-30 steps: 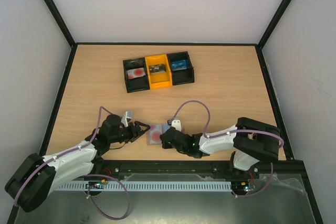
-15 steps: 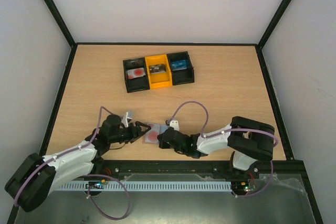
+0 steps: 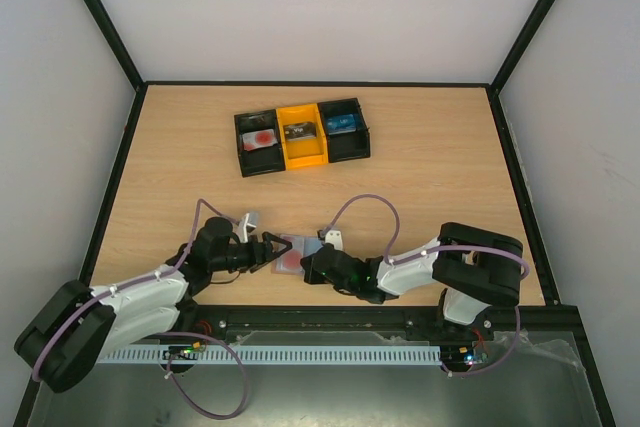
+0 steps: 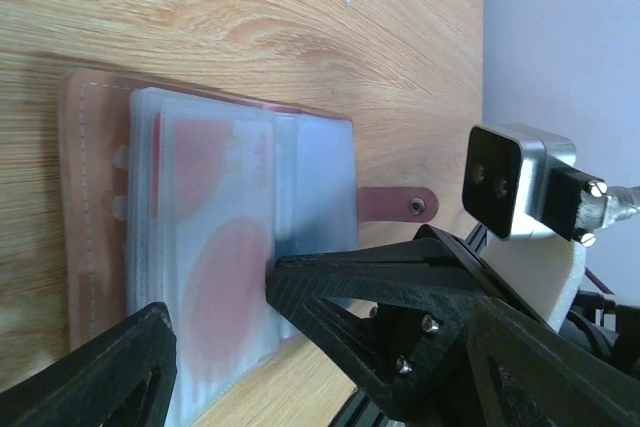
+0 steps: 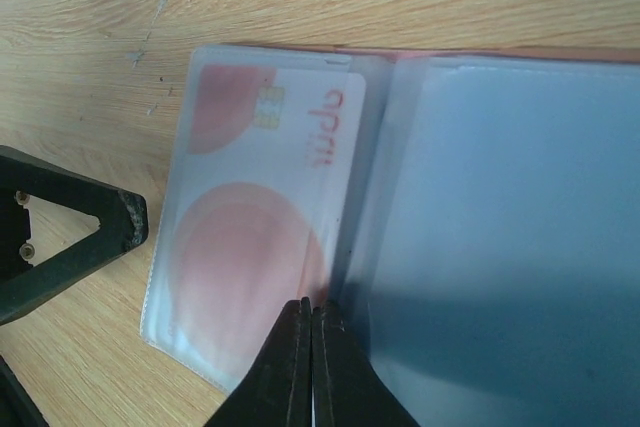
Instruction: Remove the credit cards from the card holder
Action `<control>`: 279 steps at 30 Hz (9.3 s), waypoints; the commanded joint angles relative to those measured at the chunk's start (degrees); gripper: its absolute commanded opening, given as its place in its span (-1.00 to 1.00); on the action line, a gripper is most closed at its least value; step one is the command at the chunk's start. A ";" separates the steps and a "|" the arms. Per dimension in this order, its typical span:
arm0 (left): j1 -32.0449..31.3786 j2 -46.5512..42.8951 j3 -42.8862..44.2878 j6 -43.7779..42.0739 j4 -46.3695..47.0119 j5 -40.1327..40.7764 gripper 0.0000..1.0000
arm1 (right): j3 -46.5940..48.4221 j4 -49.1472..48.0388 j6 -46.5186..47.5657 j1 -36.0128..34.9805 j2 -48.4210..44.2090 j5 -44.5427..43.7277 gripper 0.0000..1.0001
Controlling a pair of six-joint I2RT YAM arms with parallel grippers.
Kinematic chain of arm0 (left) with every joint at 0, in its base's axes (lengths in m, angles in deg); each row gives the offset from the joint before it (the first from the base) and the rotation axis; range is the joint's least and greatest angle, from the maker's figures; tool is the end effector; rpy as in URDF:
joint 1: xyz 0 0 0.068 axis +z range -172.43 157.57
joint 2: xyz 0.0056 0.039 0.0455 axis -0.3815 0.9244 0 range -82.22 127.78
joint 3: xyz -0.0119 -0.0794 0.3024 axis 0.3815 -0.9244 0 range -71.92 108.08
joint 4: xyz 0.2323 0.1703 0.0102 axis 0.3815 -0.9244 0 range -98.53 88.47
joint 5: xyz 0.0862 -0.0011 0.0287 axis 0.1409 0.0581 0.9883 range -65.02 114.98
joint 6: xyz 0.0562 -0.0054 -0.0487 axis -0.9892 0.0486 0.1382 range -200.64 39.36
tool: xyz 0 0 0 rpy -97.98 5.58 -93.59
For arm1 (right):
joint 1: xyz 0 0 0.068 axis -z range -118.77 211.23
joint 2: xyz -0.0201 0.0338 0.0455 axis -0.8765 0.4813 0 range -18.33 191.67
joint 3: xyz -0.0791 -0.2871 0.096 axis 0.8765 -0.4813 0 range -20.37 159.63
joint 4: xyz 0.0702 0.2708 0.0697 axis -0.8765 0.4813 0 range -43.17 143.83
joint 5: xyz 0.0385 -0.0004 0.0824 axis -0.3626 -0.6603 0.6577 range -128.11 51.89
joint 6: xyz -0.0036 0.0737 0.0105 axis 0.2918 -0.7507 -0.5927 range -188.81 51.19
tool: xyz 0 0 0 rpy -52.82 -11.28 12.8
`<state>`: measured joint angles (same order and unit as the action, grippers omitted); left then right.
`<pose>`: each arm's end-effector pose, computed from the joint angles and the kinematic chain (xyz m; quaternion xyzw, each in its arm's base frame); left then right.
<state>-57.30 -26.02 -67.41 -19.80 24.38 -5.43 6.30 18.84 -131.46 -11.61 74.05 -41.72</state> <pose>0.1312 -0.1301 0.1341 -0.0478 0.8278 -0.5294 0.1795 0.0947 0.2929 0.1104 -0.0658 0.8949 0.3969 0.1930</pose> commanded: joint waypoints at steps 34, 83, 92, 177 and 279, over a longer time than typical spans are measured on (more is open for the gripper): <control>-1.05 2.51 1.19 -1.54 5.21 -3.78 0.64 | -2.77 0.09 -0.76 -0.46 1.29 -0.49 -0.96; -5.47 2.96 1.64 2.79 9.22 -3.51 -0.51 | -6.45 -7.77 -1.02 -0.46 -1.97 0.26 -0.79; -6.03 4.29 2.28 2.80 9.50 -2.96 -0.39 | -7.08 -8.30 -1.13 -0.46 -2.67 -0.34 -0.80; -11.15 15.29 6.43 0.72 4.96 7.04 -0.22 | -10.29 6.33 -0.88 -1.08 -22.59 -12.17 -0.44; -11.82 -0.83 7.35 1.96 -11.09 17.97 -0.95 | -8.83 13.35 17.23 -1.22 -30.90 -13.39 -0.54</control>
<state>-69.60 -23.98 -62.21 -15.98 19.44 10.70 -3.82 30.84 -124.07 -12.31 47.63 -51.95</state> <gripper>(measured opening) 0.029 0.227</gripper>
